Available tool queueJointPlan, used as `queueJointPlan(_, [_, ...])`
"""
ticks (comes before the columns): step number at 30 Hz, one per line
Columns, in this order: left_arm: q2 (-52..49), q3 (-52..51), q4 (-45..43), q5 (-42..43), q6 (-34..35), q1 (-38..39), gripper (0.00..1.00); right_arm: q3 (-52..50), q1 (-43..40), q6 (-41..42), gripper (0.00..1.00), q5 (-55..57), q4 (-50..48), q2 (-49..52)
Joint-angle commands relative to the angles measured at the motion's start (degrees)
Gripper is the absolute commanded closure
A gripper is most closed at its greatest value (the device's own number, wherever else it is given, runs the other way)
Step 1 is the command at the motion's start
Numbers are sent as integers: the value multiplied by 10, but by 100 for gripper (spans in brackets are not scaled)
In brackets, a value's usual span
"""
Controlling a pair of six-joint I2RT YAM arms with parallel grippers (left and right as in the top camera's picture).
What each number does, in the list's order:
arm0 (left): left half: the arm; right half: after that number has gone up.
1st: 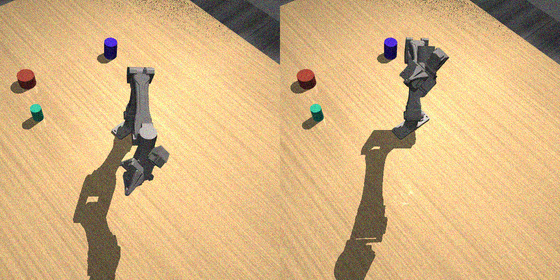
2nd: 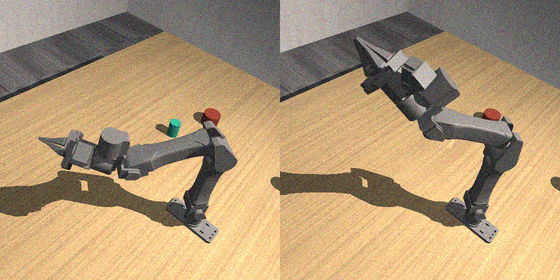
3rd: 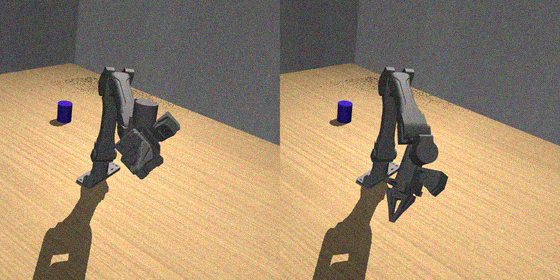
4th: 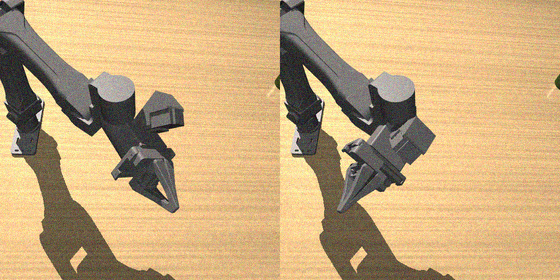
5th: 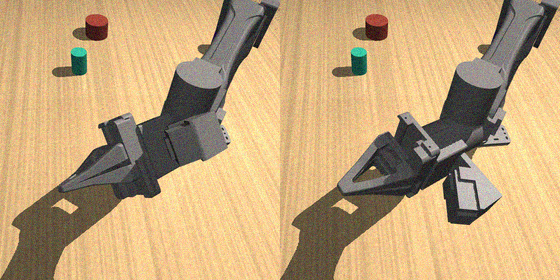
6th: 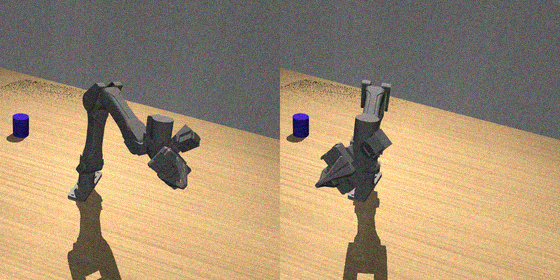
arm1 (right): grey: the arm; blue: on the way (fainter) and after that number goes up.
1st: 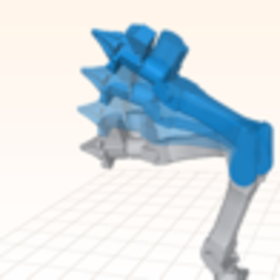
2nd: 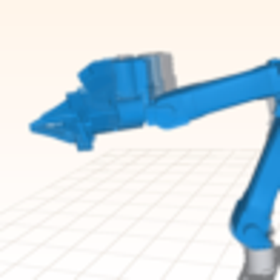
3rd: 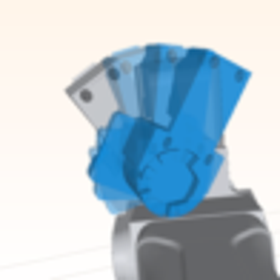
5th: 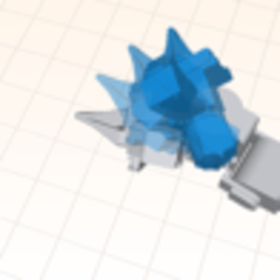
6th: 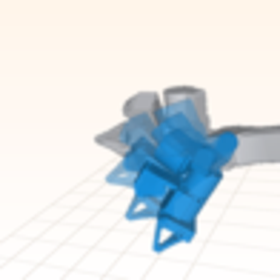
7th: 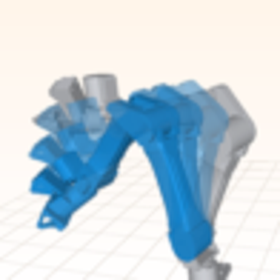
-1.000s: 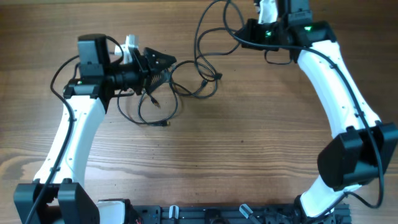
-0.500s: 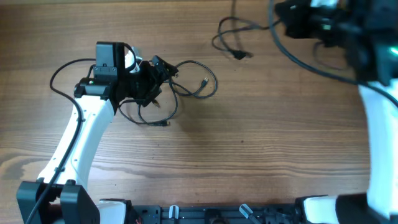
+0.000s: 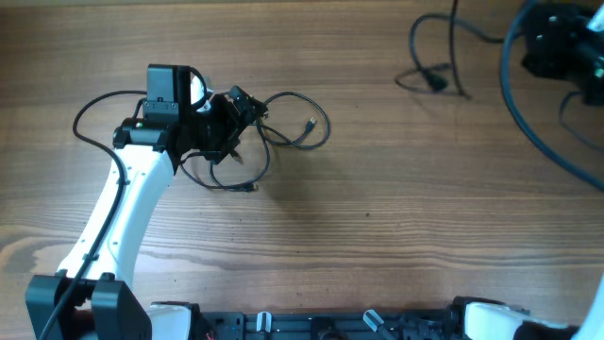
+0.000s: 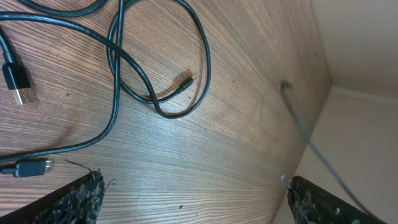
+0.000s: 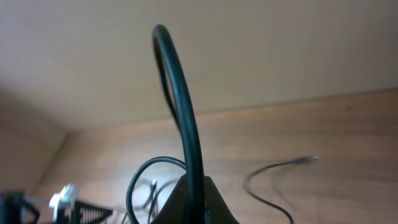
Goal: Untangle cables
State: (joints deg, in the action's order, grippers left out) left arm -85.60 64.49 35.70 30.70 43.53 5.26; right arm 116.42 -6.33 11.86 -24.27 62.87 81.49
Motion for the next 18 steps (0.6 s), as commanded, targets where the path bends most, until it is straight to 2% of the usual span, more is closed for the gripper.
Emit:
queueJointPlan(1, [13, 7, 2, -8, -14, 2, 4, -6, 35, -46, 96, -73, 8, 61])
queueJointPlan(6, [13, 7, 4, -8, -13, 2, 4, -6, 91, -50, 96, -68, 11, 139])
queueJointPlan(10, [13, 7, 4, -8, -13, 2, 4, -6, 126, -28, 96, 1, 20, 218])
queueJointPlan(15, [13, 7, 6, -8, -13, 2, 4, -6, 126, 38, 96, 94, 48, 325])
queueJointPlan(18, [13, 7, 6, -8, -13, 2, 4, -6, 111, 48, 96, 94, 63, 386])
